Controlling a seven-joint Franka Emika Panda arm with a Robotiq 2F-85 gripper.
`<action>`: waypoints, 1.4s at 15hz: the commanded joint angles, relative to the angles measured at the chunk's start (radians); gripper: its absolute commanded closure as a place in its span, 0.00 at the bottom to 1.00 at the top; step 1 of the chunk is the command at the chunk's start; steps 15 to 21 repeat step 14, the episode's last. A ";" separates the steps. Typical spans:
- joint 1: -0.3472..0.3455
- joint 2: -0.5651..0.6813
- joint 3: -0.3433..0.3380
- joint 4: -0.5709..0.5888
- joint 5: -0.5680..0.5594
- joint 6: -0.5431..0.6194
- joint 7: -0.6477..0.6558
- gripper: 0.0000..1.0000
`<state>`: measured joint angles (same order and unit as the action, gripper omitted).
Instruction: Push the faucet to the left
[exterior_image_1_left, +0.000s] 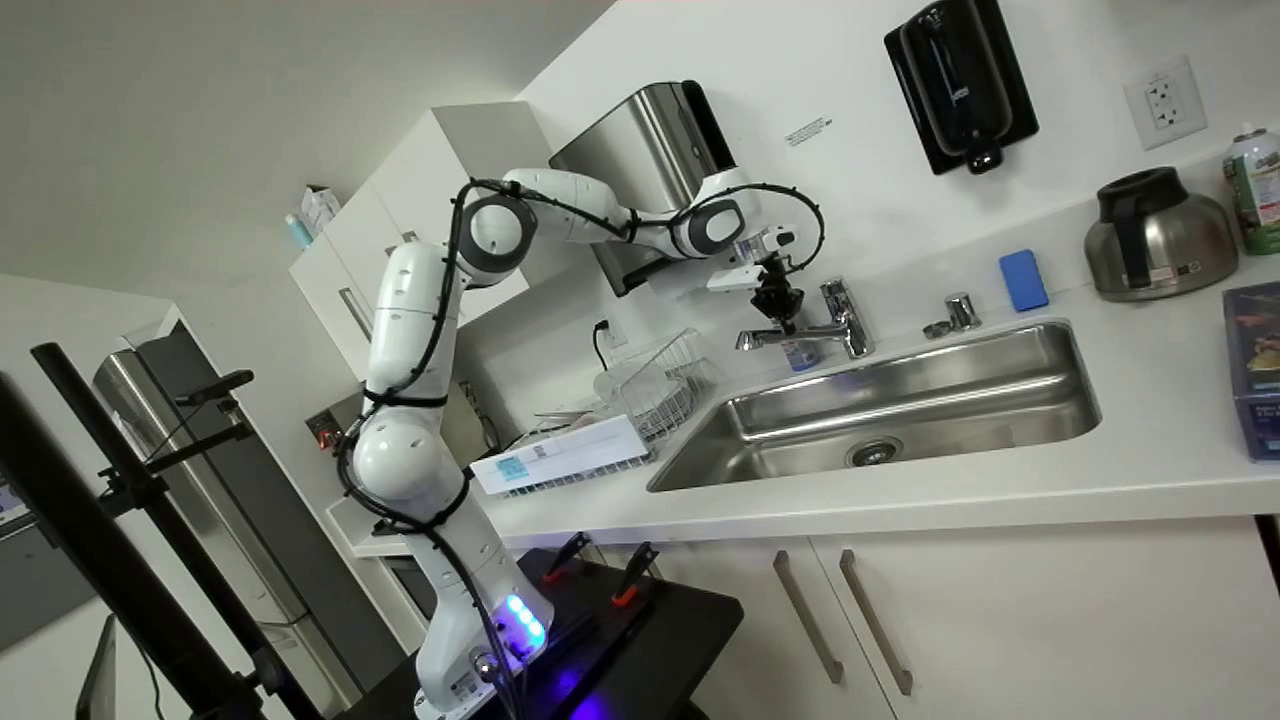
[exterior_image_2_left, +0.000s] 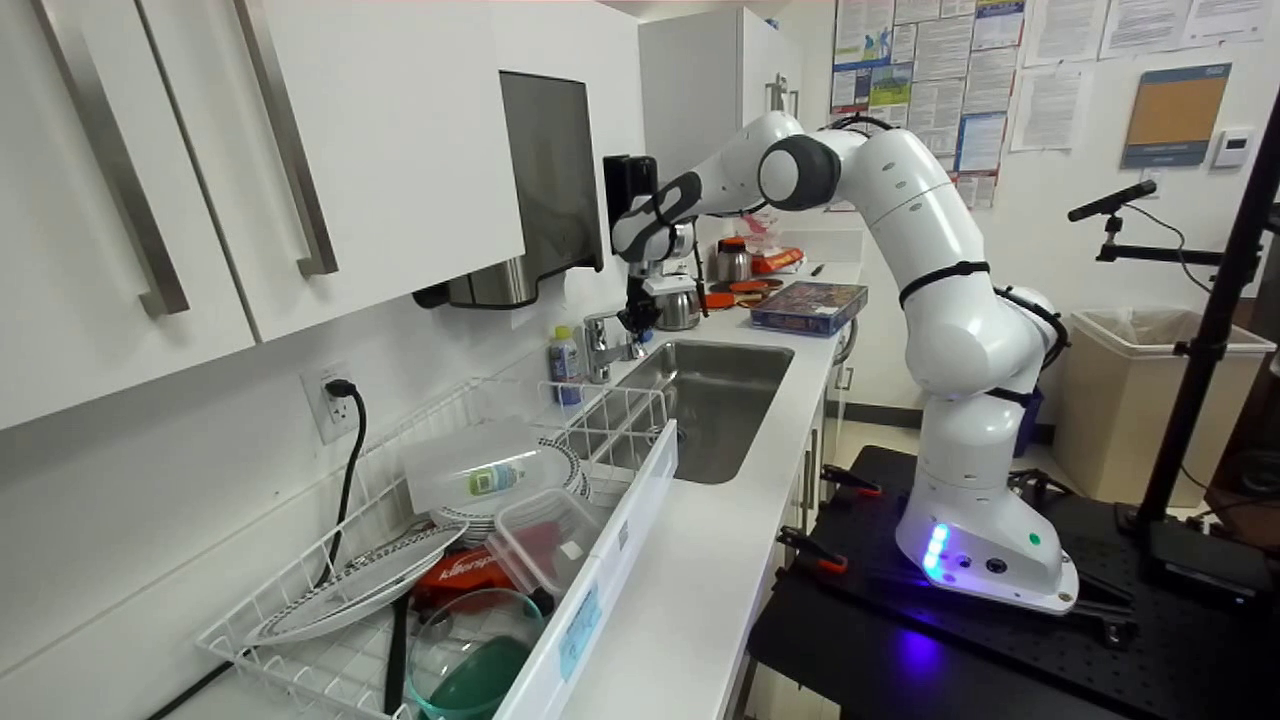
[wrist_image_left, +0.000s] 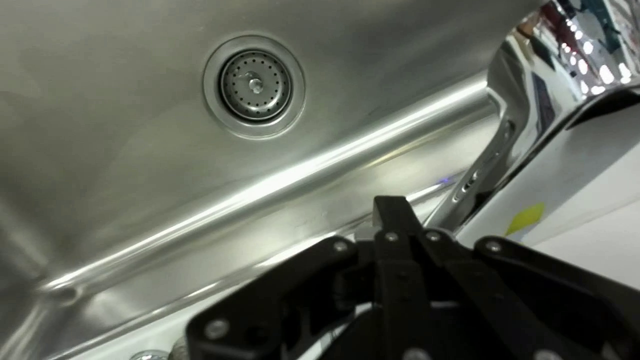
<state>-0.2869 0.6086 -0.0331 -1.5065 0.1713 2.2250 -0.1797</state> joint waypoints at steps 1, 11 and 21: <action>-0.025 -0.136 -0.015 -0.150 0.009 0.020 -0.066 1.00; -0.025 -0.409 -0.095 -0.409 -0.036 0.022 -0.199 1.00; -0.017 -0.444 -0.112 -0.447 -0.058 0.027 -0.200 1.00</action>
